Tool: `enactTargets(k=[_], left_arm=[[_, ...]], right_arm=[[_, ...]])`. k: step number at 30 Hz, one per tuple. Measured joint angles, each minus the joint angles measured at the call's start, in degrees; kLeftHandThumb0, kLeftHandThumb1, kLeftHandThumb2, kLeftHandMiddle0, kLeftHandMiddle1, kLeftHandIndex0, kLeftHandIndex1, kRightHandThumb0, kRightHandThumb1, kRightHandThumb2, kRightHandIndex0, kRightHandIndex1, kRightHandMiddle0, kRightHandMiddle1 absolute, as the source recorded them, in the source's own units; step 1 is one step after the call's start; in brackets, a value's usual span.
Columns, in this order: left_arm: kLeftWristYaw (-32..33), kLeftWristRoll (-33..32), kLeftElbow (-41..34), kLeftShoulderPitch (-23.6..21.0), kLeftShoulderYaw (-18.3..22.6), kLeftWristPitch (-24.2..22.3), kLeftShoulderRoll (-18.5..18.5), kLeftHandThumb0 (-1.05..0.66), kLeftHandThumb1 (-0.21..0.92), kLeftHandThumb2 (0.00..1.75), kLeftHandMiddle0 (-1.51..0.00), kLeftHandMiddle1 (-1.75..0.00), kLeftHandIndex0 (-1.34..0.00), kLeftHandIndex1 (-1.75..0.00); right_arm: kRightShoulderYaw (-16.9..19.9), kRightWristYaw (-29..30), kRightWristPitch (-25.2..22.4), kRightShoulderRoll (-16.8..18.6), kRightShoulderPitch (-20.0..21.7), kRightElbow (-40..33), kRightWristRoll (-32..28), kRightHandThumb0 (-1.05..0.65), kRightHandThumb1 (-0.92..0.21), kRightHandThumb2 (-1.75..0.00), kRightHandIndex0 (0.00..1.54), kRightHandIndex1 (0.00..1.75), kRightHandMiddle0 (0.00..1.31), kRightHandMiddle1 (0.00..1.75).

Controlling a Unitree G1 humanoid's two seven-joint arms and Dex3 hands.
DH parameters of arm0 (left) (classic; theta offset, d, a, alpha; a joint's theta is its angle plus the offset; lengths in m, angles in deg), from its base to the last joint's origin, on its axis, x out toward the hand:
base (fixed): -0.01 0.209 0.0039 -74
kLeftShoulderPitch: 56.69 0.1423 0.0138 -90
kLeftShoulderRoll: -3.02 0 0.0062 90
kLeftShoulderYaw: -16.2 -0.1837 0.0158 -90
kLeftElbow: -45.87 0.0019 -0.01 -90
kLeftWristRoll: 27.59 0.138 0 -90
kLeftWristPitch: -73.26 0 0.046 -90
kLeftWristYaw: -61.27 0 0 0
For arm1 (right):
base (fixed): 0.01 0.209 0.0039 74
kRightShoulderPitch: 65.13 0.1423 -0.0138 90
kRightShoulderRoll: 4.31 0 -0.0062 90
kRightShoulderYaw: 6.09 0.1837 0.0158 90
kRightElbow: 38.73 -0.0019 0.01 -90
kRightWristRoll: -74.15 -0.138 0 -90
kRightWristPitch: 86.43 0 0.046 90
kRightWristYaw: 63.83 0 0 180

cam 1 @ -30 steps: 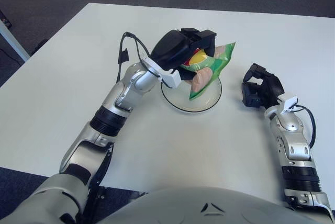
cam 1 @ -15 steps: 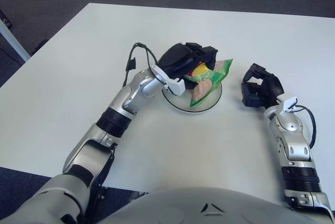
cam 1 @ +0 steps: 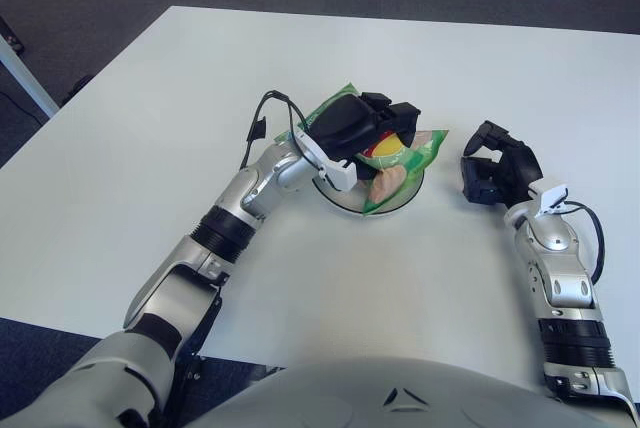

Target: Put the snack into the plate.

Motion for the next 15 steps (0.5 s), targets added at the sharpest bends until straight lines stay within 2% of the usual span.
enactTargets(k=[2,4,12,13,15], left_arm=[[-0.01,1.27,0.01,-0.4,-0.41,0.29,-0.49,-0.01,0.04,1.6,-0.83,-1.73,-0.62,-1.66],[-0.28,2.67,-0.04,-0.91,-0.86,0.34,-1.12,-0.01,0.16,1.49,-0.67,-1.74,-0.58,-1.71],[-2.99,5.63,-0.35,-2.78,-2.01,1.57,-4.68,-0.01,0.45,1.16,-0.41,-1.75,-0.38,-1.74],[-3.41,5.61,-0.58,-2.84,-2.04,1.81,-5.09,0.15,0.45,1.16,-0.44,-1.75,-0.25,-1.62],[-5.31,4.69,-1.45,-2.83,-2.07,2.23,-6.06,0.28,0.46,1.14,-0.46,-1.75,-0.13,-1.47]], right_arm=[[0.01,-0.01,0.0,0.0,0.0,0.0,-0.02,-0.45,-0.4,-1.2,1.25,1.75,0.54,1.75],[0.01,-0.02,0.0,0.0,0.0,-0.01,-0.03,-0.45,-0.41,-1.2,1.25,1.75,0.54,1.75],[-0.01,0.02,-0.02,0.0,0.0,-0.04,-0.02,-0.45,-0.42,-1.19,1.24,1.75,0.53,1.75],[-0.02,0.03,-0.02,0.0,0.01,-0.04,-0.02,-0.45,-0.42,-1.18,1.23,1.75,0.53,1.75],[-0.06,0.1,-0.02,0.0,0.01,-0.1,0.01,-0.45,-0.42,-1.18,1.22,1.75,0.53,1.75]])
